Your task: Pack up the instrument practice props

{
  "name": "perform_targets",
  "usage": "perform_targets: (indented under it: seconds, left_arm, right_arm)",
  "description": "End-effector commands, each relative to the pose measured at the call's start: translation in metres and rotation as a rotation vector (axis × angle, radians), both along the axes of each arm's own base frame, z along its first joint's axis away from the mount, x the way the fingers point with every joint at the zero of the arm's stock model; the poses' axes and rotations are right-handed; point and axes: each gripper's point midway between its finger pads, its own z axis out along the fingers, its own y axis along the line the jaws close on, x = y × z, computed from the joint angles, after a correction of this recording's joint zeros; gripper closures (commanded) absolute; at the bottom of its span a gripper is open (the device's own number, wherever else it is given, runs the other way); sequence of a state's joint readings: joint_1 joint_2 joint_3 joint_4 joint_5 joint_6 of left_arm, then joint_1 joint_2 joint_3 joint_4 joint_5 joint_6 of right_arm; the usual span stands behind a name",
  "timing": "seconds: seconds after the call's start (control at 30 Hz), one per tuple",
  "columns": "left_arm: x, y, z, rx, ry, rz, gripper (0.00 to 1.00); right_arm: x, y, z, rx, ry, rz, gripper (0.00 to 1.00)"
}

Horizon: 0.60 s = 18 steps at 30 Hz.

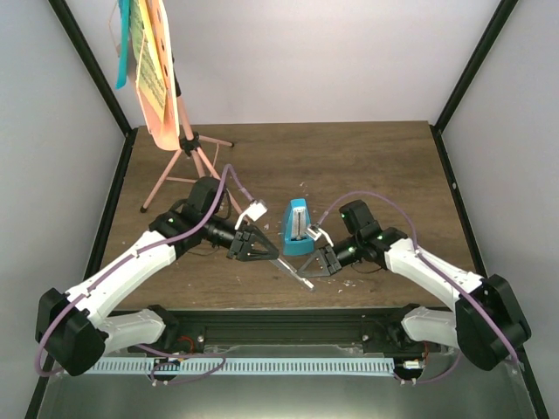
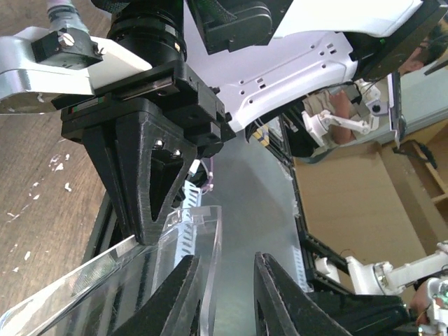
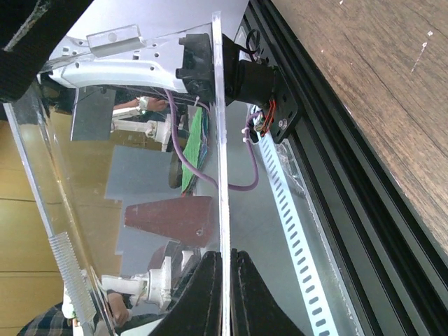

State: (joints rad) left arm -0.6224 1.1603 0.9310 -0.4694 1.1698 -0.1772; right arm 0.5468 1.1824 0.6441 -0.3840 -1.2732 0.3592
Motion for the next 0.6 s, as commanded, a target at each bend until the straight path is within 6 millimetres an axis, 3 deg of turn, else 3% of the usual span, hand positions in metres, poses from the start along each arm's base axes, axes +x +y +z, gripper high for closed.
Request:
perform_targets:
  seconds: [0.0, 0.17, 0.27, 0.4, 0.47, 0.57]
  left_arm:
    - [-0.012, 0.000, 0.000, -0.032, 0.023, -0.063, 0.79]
    - [-0.016, 0.000, 0.001, -0.038, 0.034, -0.083, 0.81]
    - [-0.018, 0.001, 0.001, -0.041, 0.031, -0.090, 0.71]
    - [-0.021, 0.002, 0.002, -0.048, 0.025, -0.105, 0.49]
    - [-0.024, 0.002, 0.003, -0.055, 0.025, -0.116, 0.48]
    - [-0.025, 0.002, 0.004, -0.061, 0.025, -0.126, 0.60]
  right_arm:
    - [0.004, 0.005, 0.008, 0.018, -0.006, 0.007, 0.99]
    - [0.005, 0.005, 0.006, 0.013, -0.008, 0.003, 0.99]
    - [0.006, 0.006, 0.006, 0.015, -0.005, 0.003, 0.99]
    - [0.007, 0.006, 0.006, 0.011, -0.002, -0.002, 0.99]
    - [0.008, 0.007, 0.006, 0.011, 0.000, -0.005, 0.99]
    - [0.009, 0.007, 0.007, 0.013, 0.001, -0.008, 0.99]
